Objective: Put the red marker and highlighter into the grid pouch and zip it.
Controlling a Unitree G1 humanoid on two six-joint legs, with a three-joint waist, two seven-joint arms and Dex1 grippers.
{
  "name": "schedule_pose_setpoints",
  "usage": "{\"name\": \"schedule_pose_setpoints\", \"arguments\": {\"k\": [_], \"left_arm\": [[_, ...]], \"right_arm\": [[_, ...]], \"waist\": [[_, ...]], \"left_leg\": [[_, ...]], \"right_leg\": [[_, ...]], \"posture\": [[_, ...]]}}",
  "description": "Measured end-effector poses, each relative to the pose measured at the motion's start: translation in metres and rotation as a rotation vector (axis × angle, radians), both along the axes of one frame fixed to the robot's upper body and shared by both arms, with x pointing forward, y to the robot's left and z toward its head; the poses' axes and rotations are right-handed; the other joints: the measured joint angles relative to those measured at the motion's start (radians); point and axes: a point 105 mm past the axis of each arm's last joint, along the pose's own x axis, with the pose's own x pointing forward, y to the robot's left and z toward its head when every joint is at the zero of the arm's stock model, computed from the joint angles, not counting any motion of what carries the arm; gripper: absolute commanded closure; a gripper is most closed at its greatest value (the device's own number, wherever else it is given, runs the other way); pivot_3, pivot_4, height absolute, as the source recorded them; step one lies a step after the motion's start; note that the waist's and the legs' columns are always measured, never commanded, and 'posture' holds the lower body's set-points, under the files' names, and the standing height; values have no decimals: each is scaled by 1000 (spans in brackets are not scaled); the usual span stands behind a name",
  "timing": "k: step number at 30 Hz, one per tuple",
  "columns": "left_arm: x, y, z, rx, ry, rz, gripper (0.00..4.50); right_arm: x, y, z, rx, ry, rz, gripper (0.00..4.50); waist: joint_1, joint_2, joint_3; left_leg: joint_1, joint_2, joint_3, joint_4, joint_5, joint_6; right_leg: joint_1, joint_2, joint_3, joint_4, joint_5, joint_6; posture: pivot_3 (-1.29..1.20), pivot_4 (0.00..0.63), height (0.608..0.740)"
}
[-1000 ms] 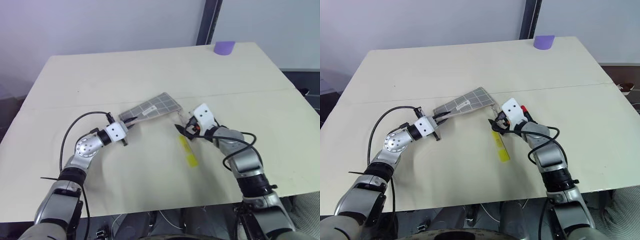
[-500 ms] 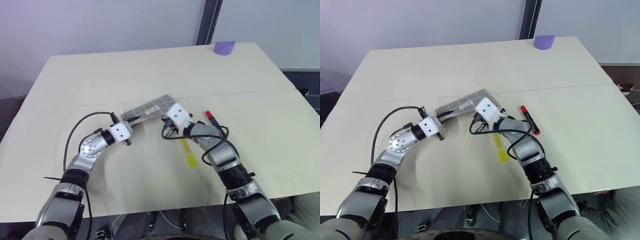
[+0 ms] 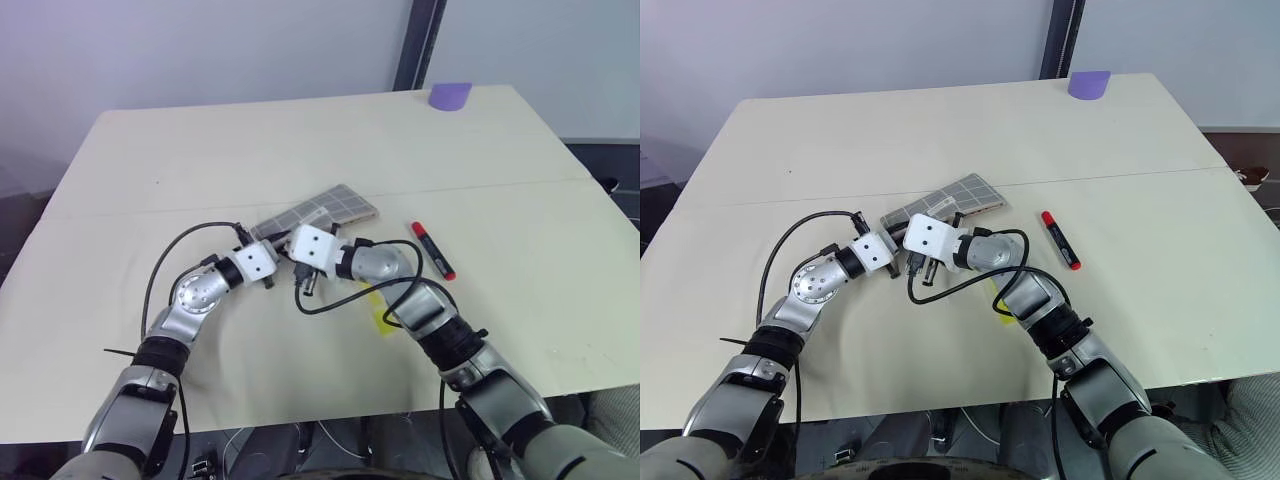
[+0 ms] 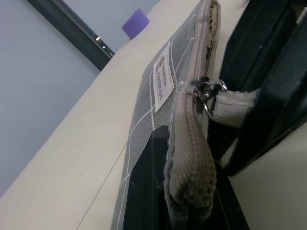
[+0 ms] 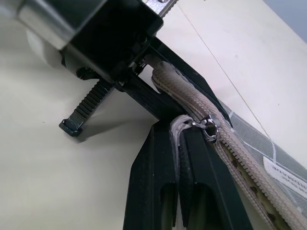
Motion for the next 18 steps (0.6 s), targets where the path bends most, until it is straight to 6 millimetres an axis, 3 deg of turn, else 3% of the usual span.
{"name": "schedule_pose_setpoints", "arguments": {"k": [1, 5, 7, 8, 13, 14, 18], "left_arm": [[1, -1, 1, -4, -4, 7, 4500], [4, -3, 5, -13, -19, 18, 4500], [4, -5, 9, -12, -35, 10, 4500], [3, -6, 9, -9, -39, 5, 4500], [2, -2, 8, 12, -44, 2, 4500], [2, -2, 8, 12, -47, -2, 4500], [1, 0, 8, 23, -49, -3, 4500]], "right_arm": [[-1, 0, 0, -1, 9, 13, 3532], [-3, -5, -2, 2, 22, 33, 1426], [0, -19, -1, 7, 16, -12, 353], [3, -29, 0, 7, 7, -42, 44], [5, -84, 1, 6, -2, -204, 44], [-3, -98, 0, 64, 37, -254, 44], [-24, -120, 1, 241, 184, -356, 44]], "waist": [[0, 0, 0], [-1, 0, 0], [1, 0, 0], [2, 0, 0], [2, 0, 0], [3, 0, 0], [-1, -1, 1]], "left_leg": [[0, 0, 0, 0, 0, 0], [0, 0, 0, 0, 0, 0], [0, 0, 0, -1, 0, 0], [0, 0, 0, -1, 0, 0], [-1, 0, 0, -2, 0, 0], [-2, 0, -1, -3, -1, 0], [-4, 0, -1, -2, -1, 0]], "right_leg": [[0, 0, 0, 0, 0, 0], [0, 0, 0, 0, 0, 0], [0, 0, 0, 0, 0, 0], [0, 0, 0, 0, 0, 0], [0, -1, 0, -1, 0, 0], [0, -1, 0, -1, 0, 0], [0, -2, 1, -1, 0, 0]], "posture": [[0, 150, 740], [0, 150, 740], [0, 150, 740], [0, 150, 740], [0, 150, 740], [0, 150, 740], [0, 150, 740]]}}
